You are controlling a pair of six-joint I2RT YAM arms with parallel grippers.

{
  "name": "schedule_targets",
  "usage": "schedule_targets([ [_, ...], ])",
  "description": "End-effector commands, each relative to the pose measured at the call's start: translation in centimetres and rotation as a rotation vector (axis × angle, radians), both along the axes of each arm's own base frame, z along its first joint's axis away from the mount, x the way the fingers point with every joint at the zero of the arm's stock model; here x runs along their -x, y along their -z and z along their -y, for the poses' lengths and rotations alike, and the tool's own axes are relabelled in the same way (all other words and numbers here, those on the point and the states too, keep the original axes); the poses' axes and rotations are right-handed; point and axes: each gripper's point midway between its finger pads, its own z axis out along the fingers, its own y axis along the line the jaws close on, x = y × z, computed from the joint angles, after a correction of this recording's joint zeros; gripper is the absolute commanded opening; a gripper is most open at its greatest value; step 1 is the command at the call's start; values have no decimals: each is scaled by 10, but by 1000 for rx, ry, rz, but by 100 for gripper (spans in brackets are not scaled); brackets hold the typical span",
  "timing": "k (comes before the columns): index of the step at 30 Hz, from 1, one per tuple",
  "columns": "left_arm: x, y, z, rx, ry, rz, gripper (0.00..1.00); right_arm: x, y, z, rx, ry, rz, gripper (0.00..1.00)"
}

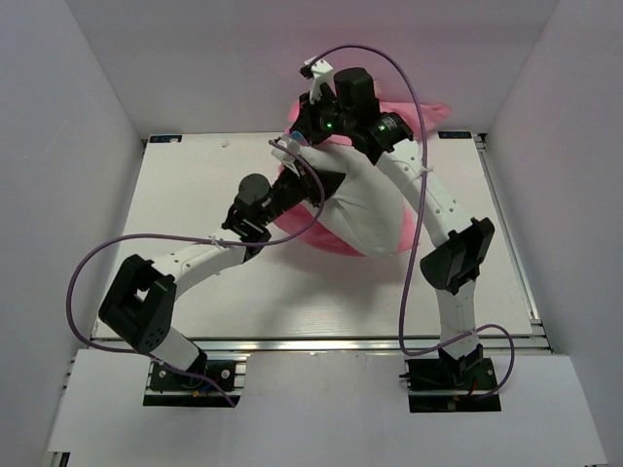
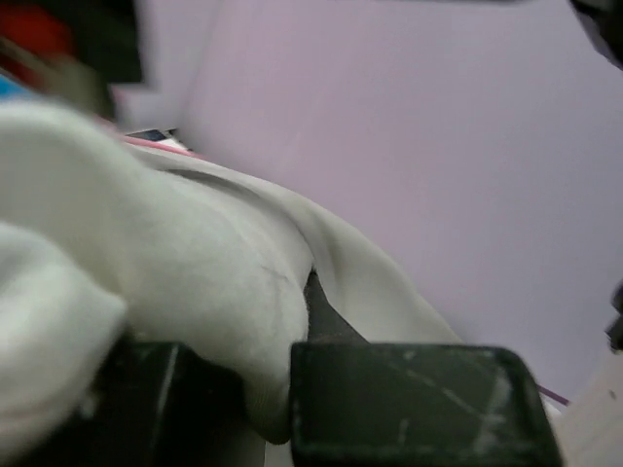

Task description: Put the pillow into the pillowcase

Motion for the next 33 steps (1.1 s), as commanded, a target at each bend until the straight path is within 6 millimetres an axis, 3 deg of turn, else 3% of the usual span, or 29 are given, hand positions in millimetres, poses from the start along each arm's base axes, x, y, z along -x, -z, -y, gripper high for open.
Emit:
schedule_targets([
  [1,23,-26,1,90,60,97,0,58,-111,-26,-239,-186,186,0],
  [4,11,-8,-14,41,-24,53,0,50,-97,-10,-198,-163,176,0],
  [5,7,-1,-21,32,-58,32,0,47,-71,-7,-160,-161,129,0],
  [7,-9,34,-49,5,-178,-80,0,46,-59,6,-126,-153,123,0],
  [8,-12,48,-59,2,-221,-124,0,46,-34,10,-88,-150,79,0],
  [9,-18,75,-78,-8,-310,-199,0,51,-33,15,-84,-156,77,0],
  [11,-23,99,-103,-3,-406,-294,0,57,-5,18,-44,-182,33,0],
  [13,-30,130,-131,-35,-559,-386,1,65,4,20,-34,-198,1,0],
  [16,-35,152,-153,-91,-691,-469,20,78,19,15,-21,-288,-33,3],
  [17,-37,156,-155,-104,-707,-480,37,89,19,10,-30,-365,-36,12],
  [18,-37,159,-156,-118,-712,-486,46,95,22,9,-24,-413,-58,31],
  [20,-39,151,-156,-118,-716,-484,62,110,15,6,-39,-522,-32,53],
  [21,-37,152,-157,-142,-717,-491,65,113,4,8,-48,-550,2,67],
  [23,-35,139,-160,-150,-721,-477,71,118,-17,16,-57,-555,61,75],
  [26,-19,105,-172,-200,-722,-409,76,100,-52,42,-68,-446,179,84],
  [27,-6,86,-180,-217,-719,-361,79,88,-59,57,-67,-390,203,87],
  [28,1,75,-184,-226,-716,-331,88,75,-55,67,-54,-337,224,89],
  [29,9,64,-187,-234,-711,-300,91,76,-63,79,-54,-308,260,89],
  [30,19,64,-191,-293,-699,-286,98,63,-59,97,-43,-252,276,89],
  [31,31,47,-195,-288,-687,-249,98,55,-33,106,-19,-243,280,89],
  [33,48,40,-187,-344,-599,-212,98,52,-26,133,6,-188,332,90],
])
